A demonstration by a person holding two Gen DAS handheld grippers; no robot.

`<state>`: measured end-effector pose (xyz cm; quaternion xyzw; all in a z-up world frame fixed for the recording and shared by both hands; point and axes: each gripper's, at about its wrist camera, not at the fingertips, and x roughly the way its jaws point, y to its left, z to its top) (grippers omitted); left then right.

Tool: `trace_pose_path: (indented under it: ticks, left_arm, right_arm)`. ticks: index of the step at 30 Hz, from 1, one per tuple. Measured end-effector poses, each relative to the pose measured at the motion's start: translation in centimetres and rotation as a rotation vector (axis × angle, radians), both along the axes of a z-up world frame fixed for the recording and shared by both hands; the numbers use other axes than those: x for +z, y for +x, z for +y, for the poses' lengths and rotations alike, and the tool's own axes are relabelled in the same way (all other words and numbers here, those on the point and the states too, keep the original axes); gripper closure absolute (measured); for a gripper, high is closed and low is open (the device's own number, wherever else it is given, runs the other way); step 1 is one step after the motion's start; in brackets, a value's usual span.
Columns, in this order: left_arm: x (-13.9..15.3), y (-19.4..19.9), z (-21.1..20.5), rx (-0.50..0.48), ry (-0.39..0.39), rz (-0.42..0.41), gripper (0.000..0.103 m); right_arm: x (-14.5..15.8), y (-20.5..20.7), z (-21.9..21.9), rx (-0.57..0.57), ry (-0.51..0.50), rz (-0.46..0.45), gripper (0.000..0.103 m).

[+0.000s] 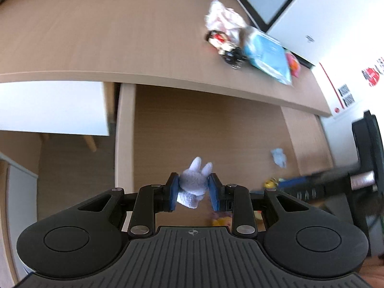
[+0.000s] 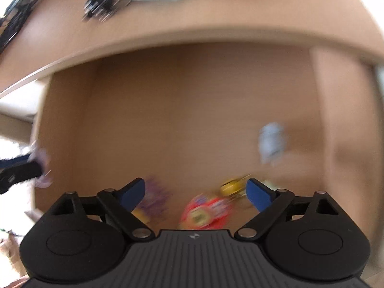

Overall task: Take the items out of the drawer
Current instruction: 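Grasp the yellow pig toy with the right gripper while the left gripper holds the bunny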

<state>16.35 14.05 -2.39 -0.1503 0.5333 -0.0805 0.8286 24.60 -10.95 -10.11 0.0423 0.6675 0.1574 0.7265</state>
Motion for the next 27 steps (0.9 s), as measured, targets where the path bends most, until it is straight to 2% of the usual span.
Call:
trace_pose_path:
  ticks: [6, 10, 12, 14, 15, 16, 19, 22, 23, 24, 25, 27]
  left_arm:
    - [0.7, -0.3, 1.0, 0.035, 0.042, -0.026, 0.073]
    - [1.4, -0.5, 0.6, 0.013, 0.063, -0.052, 0.073]
    - [1.6, -0.4, 0.5, 0.007, 0.052, -0.059, 0.073]
    - [1.9, -0.3, 0.4, 0.001, 0.045, -0.067, 0.073]
    - [2.0, -0.3, 0.3, -0.002, 0.040, -0.070, 0.073]
    - [2.0, -0.3, 0.3, -0.006, 0.033, -0.072, 0.073]
    - [1.8, 0.0, 0.3, -0.013, 0.014, -0.068, 0.073]
    - [1.4, 0.3, 0.4, -0.018, -0.008, -0.051, 0.073]
    - [1.2, 0.4, 0.3, -0.021, -0.012, -0.045, 0.073]
    - [1.1, 0.5, 0.3, -0.023, -0.015, -0.039, 0.073]
    - [0.9, 0.6, 0.3, -0.026, -0.019, -0.034, 0.073]
    - [0.6, 0.8, 0.2, -0.030, -0.029, -0.023, 0.073]
  right_arm:
    - [-1.3, -0.5, 4.4, 0.108, 0.014, 0.111, 0.019]
    - [-2.8, -0.8, 6.5, 0.146, 0.023, 0.198, 0.022]
    - [-3.8, -1.1, 7.3, 0.171, -0.001, 0.221, 0.022]
    - [-4.5, -1.2, 7.7, 0.188, -0.075, 0.214, 0.025]
    - [-4.7, -1.1, 7.7, 0.190, -0.089, 0.221, 0.034]
    - [-4.9, -1.1, 7.5, 0.186, -0.092, 0.230, 0.039]
    - [-4.4, -1.1, 7.0, 0.187, -0.096, 0.216, 0.051]
    - [-3.6, -0.7, 6.1, 0.166, -0.109, 0.166, 0.060]
    - [-3.2, -0.2, 5.6, 0.144, -0.118, 0.142, 0.065]
    - [-2.8, 0.3, 5.0, 0.115, -0.129, 0.116, 0.079]
    - [-2.4, 0.9, 4.2, 0.079, -0.133, 0.099, 0.084]
    - [-1.6, 2.1, 2.5, 0.000, -0.117, 0.076, 0.086]
